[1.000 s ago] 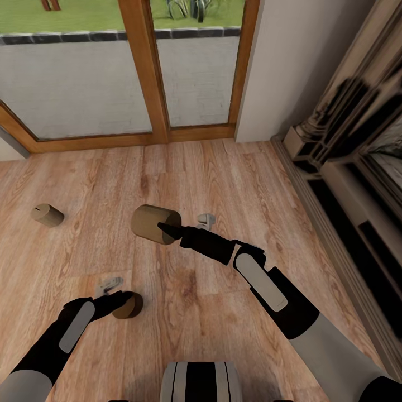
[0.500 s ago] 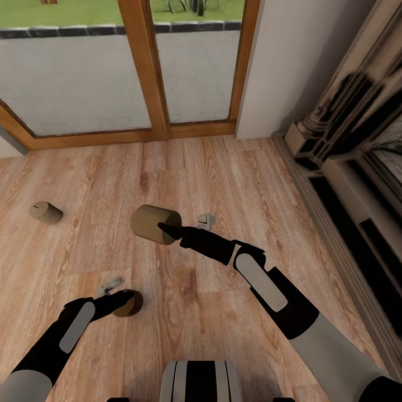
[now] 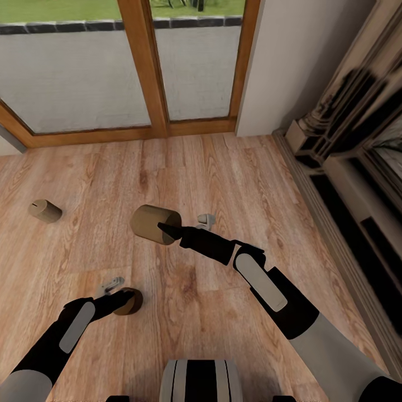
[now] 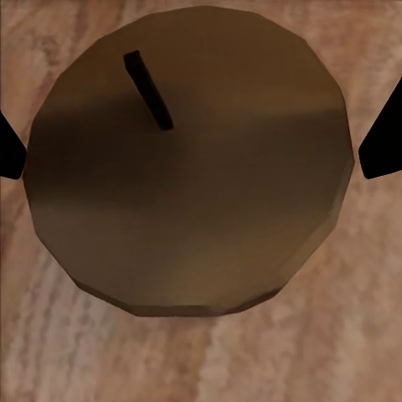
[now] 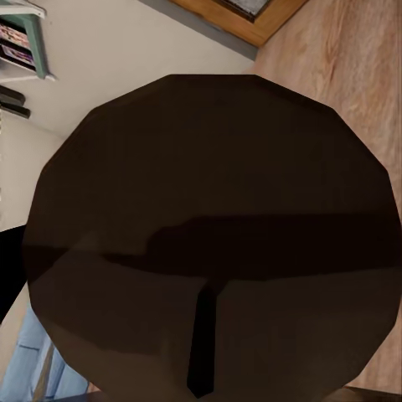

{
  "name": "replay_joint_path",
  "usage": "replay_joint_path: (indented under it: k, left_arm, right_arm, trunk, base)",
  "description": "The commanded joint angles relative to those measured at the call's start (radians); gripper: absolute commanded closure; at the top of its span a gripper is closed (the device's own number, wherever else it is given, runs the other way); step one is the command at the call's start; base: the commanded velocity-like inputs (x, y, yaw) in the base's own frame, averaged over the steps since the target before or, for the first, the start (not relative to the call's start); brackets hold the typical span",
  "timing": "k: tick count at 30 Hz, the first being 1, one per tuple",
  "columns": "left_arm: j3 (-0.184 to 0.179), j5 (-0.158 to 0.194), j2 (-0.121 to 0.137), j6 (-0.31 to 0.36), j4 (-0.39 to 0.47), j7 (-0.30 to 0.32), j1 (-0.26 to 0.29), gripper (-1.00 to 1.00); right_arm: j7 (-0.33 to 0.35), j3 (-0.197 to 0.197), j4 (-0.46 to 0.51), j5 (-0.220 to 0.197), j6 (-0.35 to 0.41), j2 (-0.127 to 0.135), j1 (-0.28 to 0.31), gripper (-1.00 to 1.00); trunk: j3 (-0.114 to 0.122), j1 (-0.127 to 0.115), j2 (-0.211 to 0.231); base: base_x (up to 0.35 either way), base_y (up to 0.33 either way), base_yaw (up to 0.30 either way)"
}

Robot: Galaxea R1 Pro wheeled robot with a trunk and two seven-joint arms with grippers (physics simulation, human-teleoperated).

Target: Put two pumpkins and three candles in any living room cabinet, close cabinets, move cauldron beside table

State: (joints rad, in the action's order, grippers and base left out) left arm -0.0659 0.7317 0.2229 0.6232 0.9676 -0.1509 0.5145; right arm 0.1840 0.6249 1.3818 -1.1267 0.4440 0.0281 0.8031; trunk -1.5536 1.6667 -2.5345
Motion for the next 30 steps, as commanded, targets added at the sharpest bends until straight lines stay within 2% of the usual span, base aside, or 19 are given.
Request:
replay_joint_path:
  k: [1,8,12,30]
  left_arm:
    - [-0.003,-0.003,0.001,0.004,0.000,-0.010,-0.001,-1.00]
    - [-0.003,-0.003,0.001,0.004,0.000,-0.010,-0.001,-1.00]
    - [-0.003,-0.003,0.001,0.004,0.000,-0.010,-0.001,-1.00]
    - [-0.002,-0.003,0.001,0.004,0.000,-0.009,-0.001,-1.00]
  right_arm:
    - [0.000,0.001,0.000,-0.005,0.002,0.000,0.001,1.00]
    - [0.000,0.001,0.000,-0.005,0.001,0.000,0.001,1.00]
    - [-0.001,0.001,0.000,-0.005,0.001,-0.002,0.001,1.00]
    - [-0.001,0.001,0.000,0.002,0.001,-0.004,0.001,1.00]
  trunk:
    - [-0.001,0.000,0.000]
    - [-0.001,0.000,0.000]
    - [-0.016,0.002,-0.001]
    - [-0.016,0.002,-0.001]
  base:
    - [0.000,0.000,0.000]
    - [0.000,0.000,0.000]
    - [0.000,0.000,0.000]
    - [0.000,0.000,0.000]
